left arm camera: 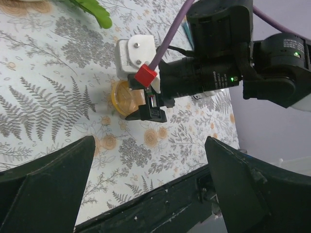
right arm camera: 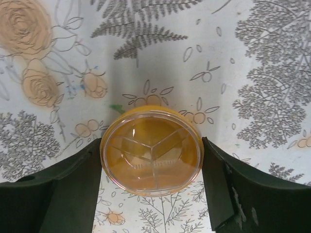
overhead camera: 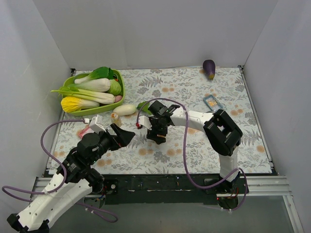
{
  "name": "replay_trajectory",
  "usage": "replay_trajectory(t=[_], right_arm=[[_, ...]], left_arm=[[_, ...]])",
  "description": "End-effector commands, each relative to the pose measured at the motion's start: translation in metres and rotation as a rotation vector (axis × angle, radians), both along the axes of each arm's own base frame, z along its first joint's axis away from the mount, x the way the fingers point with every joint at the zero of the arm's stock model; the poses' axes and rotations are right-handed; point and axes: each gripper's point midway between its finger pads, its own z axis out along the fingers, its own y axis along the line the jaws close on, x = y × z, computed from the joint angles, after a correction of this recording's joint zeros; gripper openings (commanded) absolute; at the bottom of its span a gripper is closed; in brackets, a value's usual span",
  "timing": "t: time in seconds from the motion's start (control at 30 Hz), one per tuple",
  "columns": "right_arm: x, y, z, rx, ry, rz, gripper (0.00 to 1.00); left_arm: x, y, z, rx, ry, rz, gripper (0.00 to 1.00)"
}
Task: Sort the pills into containers
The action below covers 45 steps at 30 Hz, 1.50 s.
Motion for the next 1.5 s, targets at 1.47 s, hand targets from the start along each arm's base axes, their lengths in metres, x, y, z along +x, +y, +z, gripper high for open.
replay_trajectory(t=[1.47], right_arm=[[-0.133, -0.010, 0.382, 1.154, -0.187, 0.446, 0.15]], left_arm=[[-0.075, -0.109, 0.191, -0.840, -0.371, -0.806, 0.98]])
